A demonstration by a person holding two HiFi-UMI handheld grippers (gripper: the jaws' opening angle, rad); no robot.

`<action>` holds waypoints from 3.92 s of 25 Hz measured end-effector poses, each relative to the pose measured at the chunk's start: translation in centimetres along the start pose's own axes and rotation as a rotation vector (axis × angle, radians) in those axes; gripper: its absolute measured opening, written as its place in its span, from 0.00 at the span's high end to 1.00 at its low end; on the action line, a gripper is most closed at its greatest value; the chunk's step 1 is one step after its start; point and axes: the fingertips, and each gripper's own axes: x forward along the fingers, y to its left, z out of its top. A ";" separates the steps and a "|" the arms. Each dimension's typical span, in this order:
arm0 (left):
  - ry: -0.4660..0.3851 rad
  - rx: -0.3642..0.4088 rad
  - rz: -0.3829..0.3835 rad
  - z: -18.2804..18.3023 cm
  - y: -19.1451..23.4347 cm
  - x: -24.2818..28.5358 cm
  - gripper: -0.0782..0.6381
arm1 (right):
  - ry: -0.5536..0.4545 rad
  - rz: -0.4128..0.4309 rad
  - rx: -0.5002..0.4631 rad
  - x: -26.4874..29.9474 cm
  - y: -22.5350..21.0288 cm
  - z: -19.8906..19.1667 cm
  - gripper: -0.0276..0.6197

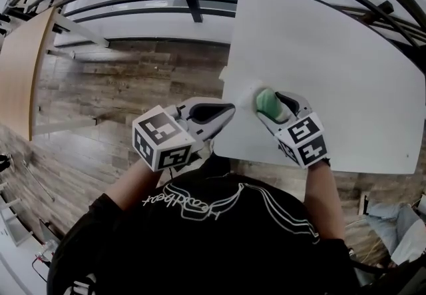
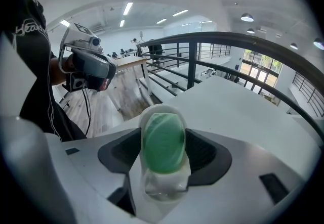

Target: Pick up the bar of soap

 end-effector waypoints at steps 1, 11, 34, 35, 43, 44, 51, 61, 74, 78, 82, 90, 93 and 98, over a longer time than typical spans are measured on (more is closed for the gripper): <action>-0.001 -0.001 0.000 0.0 0.1 0.0 0.88 | 0.009 0.004 0.002 0.2 0.0 -0.1 0.62; -0.012 -0.022 0.007 -0.1 0.8 0.1 0.88 | 0.032 0.037 0.051 0.8 -0.3 -0.4 0.62; -0.017 -0.067 0.043 -1.1 0.6 -0.1 0.88 | 0.017 0.020 0.075 0.9 -0.7 -0.5 0.62; -0.016 -0.068 0.046 -1.2 0.6 -0.1 0.88 | 0.015 0.017 0.073 1.0 -0.7 -0.5 0.62; -0.019 -0.075 0.057 -1.7 -0.1 -0.6 0.88 | -0.022 -0.029 0.058 0.8 -0.8 -0.4 0.62; -0.018 -0.074 0.057 -1.8 -0.2 -0.6 0.88 | -0.031 -0.036 0.060 0.7 -0.8 -0.4 0.62; -0.021 -0.063 0.063 -2.3 -1.5 -1.2 0.88 | -0.150 -0.083 0.085 -0.7 -1.2 0.6 0.62; -0.043 -0.032 0.052 -2.0 -4.8 -1.6 0.88 | -0.393 -0.082 0.179 -6.7 0.0 3.4 0.62; -0.102 0.068 0.024 -0.2 -12.6 -1.8 0.88 | -0.610 -0.037 0.156 -17.0 4.9 4.1 0.62; -0.121 0.109 0.024 -0.8 -17.4 -2.9 0.88 | -0.646 -0.013 0.124 -20.7 8.4 2.6 0.62; -0.141 0.150 0.040 -1.9 -22.0 -4.2 0.88 | -0.668 0.036 0.116 -23.7 12.4 0.7 0.62; -0.167 0.169 0.057 -5.6 -29.6 -4.9 0.88 | -0.693 0.084 0.105 -28.1 18.4 -4.7 0.62; -0.160 0.183 0.058 -6.8 -31.8 -4.6 0.88 | -0.674 0.079 0.108 -29.3 19.6 -7.0 0.62; -0.158 0.208 0.067 -9.6 -35.4 -5.3 0.88 | -0.679 0.079 0.118 -31.3 22.6 -10.2 0.62</action>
